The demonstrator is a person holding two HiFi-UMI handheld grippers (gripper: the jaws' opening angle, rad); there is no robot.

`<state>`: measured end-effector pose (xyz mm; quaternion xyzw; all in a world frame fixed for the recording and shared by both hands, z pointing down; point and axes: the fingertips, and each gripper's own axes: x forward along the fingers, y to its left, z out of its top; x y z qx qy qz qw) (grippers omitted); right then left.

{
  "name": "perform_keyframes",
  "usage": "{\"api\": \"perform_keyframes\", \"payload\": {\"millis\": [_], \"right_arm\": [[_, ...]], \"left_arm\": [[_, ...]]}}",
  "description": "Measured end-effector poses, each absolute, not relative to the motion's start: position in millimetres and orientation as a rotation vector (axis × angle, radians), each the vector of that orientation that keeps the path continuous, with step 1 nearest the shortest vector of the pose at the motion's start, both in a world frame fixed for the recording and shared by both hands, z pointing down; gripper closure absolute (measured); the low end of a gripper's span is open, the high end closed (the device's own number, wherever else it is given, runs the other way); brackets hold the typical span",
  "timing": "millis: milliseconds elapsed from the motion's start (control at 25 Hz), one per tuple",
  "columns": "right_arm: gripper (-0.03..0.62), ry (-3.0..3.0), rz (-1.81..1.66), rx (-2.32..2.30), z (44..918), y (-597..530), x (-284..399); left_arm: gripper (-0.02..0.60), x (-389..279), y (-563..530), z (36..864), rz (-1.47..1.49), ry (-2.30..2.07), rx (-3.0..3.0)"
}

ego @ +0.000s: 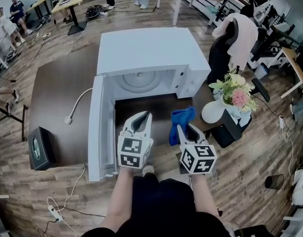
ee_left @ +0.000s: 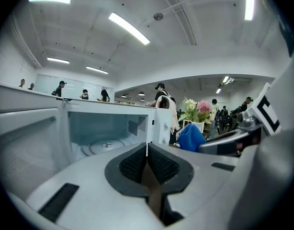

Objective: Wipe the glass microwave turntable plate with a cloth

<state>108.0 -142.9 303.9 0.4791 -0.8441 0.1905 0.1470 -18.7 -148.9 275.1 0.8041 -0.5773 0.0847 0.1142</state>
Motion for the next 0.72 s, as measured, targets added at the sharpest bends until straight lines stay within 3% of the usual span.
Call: {"api": "perform_keyframes", "payload": {"millis": [720], "right_arm": [[0.507, -2.494, 0.486, 0.983, 326, -201, 52]], "left_arm": [[0.569, -50, -175, 292, 0.213, -1.902, 2.088]]}}
